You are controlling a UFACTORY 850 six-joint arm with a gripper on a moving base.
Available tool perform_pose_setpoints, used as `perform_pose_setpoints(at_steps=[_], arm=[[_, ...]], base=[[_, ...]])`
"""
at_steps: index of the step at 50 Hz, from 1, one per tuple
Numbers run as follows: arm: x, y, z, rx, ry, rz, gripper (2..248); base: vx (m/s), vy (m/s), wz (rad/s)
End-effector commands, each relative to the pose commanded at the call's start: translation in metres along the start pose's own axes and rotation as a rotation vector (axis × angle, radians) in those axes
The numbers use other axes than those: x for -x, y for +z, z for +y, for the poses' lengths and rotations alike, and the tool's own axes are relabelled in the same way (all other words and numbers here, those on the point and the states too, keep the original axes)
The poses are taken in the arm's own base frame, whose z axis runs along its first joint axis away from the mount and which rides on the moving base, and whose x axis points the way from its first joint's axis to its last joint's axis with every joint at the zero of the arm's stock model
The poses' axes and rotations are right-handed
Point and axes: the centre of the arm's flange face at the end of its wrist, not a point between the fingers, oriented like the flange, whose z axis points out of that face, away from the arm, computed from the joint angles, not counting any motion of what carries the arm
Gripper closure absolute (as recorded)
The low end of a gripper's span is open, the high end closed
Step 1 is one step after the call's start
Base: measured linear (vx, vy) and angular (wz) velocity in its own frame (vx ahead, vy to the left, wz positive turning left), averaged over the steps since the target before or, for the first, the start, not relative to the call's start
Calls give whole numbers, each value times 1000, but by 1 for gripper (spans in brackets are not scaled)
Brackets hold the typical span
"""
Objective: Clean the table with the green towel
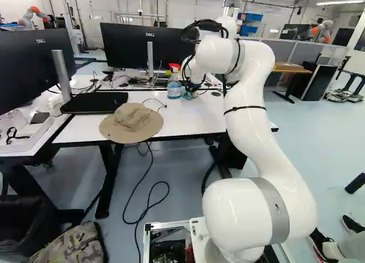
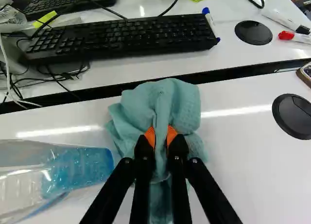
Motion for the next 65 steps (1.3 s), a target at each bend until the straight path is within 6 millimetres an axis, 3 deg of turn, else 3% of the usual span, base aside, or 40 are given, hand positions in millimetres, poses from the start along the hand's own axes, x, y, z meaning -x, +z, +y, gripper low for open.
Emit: perform_pose_setpoints(at_steps=[13, 36, 65], arm=[[6, -8, 4, 4, 4, -12, 204], [25, -37, 30, 29, 30, -47, 204], [7, -70, 28, 27, 29, -4, 204]], base=[[0, 0, 0], [0, 0, 0], [0, 0, 0]])
